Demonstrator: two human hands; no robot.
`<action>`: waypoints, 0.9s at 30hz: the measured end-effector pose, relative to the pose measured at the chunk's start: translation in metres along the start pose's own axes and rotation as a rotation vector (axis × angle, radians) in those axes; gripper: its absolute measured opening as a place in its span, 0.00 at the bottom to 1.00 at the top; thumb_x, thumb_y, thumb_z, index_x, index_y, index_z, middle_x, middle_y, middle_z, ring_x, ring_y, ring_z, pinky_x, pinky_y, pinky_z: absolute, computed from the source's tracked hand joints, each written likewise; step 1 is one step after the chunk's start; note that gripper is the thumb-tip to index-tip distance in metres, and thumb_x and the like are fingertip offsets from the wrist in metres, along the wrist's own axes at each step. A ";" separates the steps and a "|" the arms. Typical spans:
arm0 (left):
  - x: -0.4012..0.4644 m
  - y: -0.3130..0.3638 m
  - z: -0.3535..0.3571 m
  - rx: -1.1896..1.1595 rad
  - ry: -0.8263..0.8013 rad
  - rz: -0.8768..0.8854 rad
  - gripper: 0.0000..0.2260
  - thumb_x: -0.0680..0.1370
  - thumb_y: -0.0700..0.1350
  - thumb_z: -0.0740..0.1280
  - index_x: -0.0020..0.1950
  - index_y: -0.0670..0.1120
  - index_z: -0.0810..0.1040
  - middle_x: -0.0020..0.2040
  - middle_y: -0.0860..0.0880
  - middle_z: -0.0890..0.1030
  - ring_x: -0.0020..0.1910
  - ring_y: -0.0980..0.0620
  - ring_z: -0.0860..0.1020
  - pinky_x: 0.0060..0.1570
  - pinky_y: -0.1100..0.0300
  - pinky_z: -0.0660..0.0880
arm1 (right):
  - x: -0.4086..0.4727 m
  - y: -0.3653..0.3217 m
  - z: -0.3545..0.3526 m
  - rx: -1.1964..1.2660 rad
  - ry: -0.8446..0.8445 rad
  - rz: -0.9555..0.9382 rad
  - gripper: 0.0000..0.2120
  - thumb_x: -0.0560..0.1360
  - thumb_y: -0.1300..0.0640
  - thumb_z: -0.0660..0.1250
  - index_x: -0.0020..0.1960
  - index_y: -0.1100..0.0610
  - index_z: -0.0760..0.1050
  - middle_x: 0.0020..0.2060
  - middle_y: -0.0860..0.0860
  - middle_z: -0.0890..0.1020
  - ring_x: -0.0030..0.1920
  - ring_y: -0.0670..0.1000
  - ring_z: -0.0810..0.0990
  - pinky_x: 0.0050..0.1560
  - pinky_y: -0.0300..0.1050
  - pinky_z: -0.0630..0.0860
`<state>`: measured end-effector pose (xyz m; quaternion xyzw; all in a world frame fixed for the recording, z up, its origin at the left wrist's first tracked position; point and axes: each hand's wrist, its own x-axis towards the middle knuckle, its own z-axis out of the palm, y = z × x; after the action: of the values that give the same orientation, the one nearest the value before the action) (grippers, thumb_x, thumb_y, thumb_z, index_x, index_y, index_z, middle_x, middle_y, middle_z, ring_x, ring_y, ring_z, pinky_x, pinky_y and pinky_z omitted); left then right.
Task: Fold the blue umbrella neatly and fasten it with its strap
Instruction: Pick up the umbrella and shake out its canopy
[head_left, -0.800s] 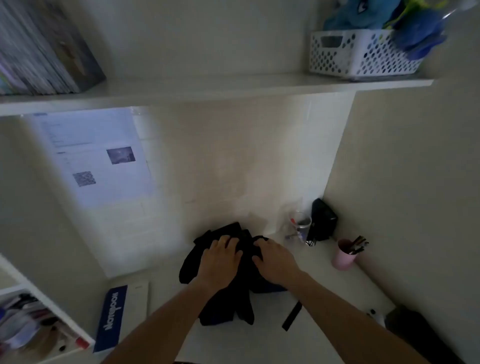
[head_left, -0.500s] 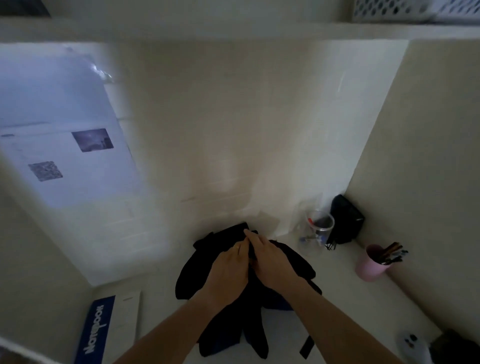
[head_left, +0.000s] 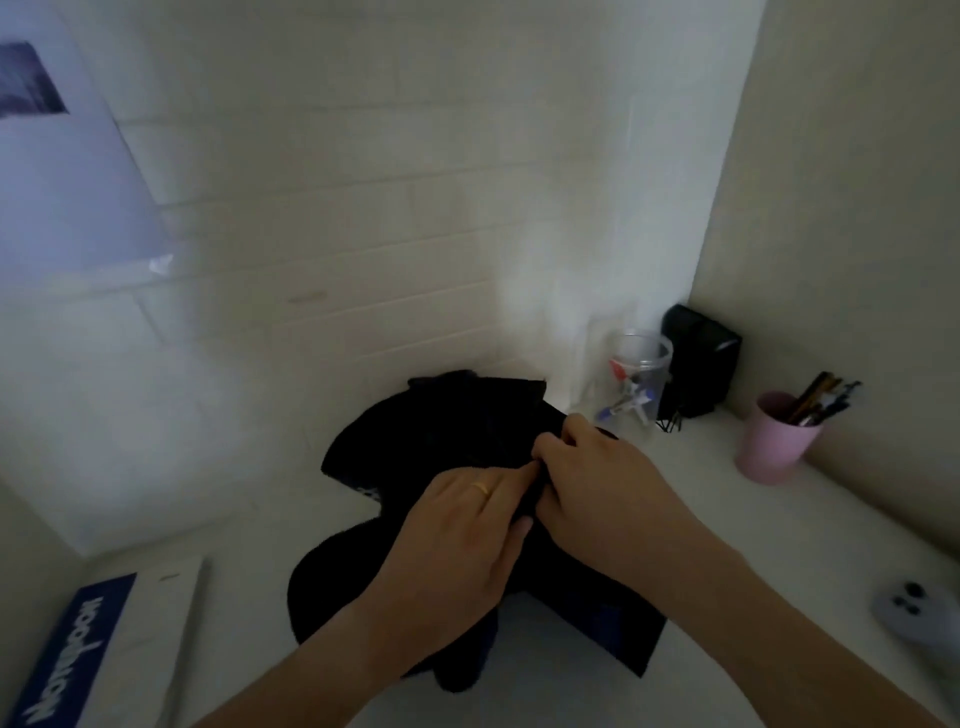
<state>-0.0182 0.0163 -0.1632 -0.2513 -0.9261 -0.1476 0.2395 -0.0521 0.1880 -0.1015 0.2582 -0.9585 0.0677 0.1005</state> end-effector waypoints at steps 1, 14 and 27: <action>-0.008 0.004 0.008 0.047 0.019 0.042 0.18 0.83 0.49 0.62 0.73 0.48 0.73 0.63 0.51 0.80 0.60 0.53 0.79 0.67 0.55 0.71 | -0.012 0.001 0.006 -0.054 0.014 0.011 0.12 0.78 0.51 0.62 0.60 0.53 0.71 0.55 0.52 0.72 0.45 0.52 0.76 0.41 0.44 0.69; -0.118 0.040 0.008 0.417 0.005 -0.102 0.27 0.81 0.61 0.56 0.79 0.55 0.64 0.83 0.41 0.53 0.81 0.39 0.55 0.75 0.36 0.58 | -0.145 -0.036 0.101 -0.128 0.223 0.228 0.13 0.83 0.49 0.59 0.60 0.58 0.71 0.54 0.55 0.76 0.47 0.58 0.81 0.39 0.48 0.70; -0.110 0.104 -0.174 0.328 0.651 0.089 0.29 0.83 0.54 0.62 0.81 0.49 0.59 0.83 0.41 0.54 0.82 0.41 0.52 0.74 0.40 0.62 | -0.144 -0.111 -0.009 1.279 0.850 0.310 0.14 0.82 0.46 0.62 0.50 0.57 0.78 0.35 0.52 0.81 0.31 0.51 0.76 0.32 0.44 0.69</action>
<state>0.1850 -0.0093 -0.0577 -0.1895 -0.8008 -0.0588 0.5651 0.1274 0.1638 -0.1169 0.0809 -0.6379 0.7129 0.2801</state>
